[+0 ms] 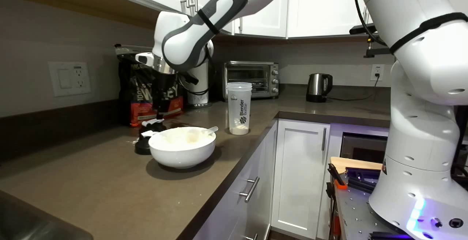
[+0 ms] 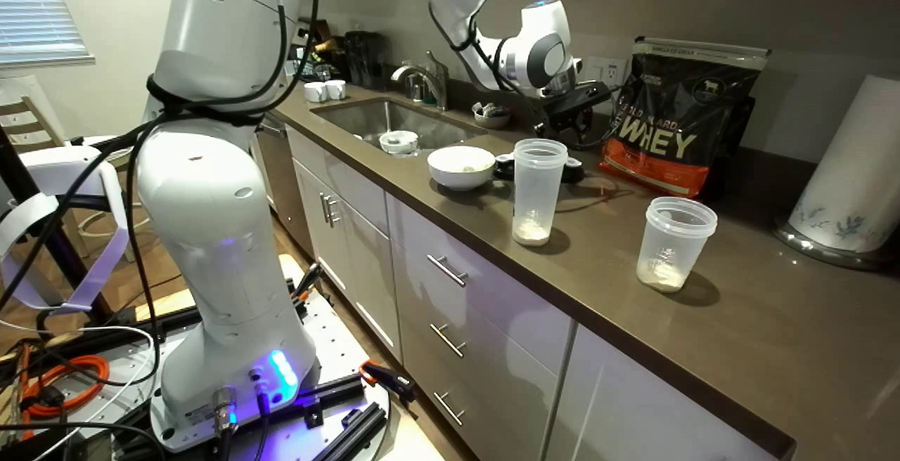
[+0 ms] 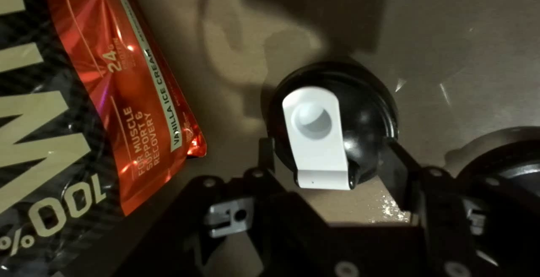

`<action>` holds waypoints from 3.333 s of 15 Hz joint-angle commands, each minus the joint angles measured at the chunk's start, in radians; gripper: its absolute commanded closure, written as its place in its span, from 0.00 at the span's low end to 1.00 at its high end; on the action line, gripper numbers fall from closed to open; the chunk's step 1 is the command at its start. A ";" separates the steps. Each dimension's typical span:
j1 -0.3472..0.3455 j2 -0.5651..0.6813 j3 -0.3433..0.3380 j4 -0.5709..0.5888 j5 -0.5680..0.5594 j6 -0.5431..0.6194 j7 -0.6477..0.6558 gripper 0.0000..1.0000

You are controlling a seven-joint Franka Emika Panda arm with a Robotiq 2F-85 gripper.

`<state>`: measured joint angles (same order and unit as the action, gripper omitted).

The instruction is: Put the black lid on top of the bottle on the right

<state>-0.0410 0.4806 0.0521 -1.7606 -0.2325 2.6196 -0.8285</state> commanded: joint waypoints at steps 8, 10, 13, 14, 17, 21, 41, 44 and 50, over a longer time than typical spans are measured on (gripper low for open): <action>-0.016 0.031 0.014 0.004 -0.007 -0.026 -0.054 0.53; -0.015 0.033 0.014 0.001 -0.008 -0.028 -0.055 0.70; -0.015 0.029 0.012 -0.005 -0.010 -0.031 -0.054 0.90; -0.014 0.025 0.011 -0.007 -0.012 -0.032 -0.054 0.96; -0.013 0.012 0.009 -0.015 -0.014 -0.035 -0.053 0.96; -0.015 0.011 0.008 0.001 -0.014 -0.049 -0.060 0.94; -0.015 -0.110 0.006 -0.068 0.004 -0.034 -0.026 0.94; -0.017 -0.145 0.005 -0.106 0.008 -0.017 -0.020 0.94; -0.009 -0.240 -0.001 -0.226 0.006 0.010 0.006 0.94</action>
<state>-0.0490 0.3190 0.0521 -1.8919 -0.2303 2.5977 -0.8471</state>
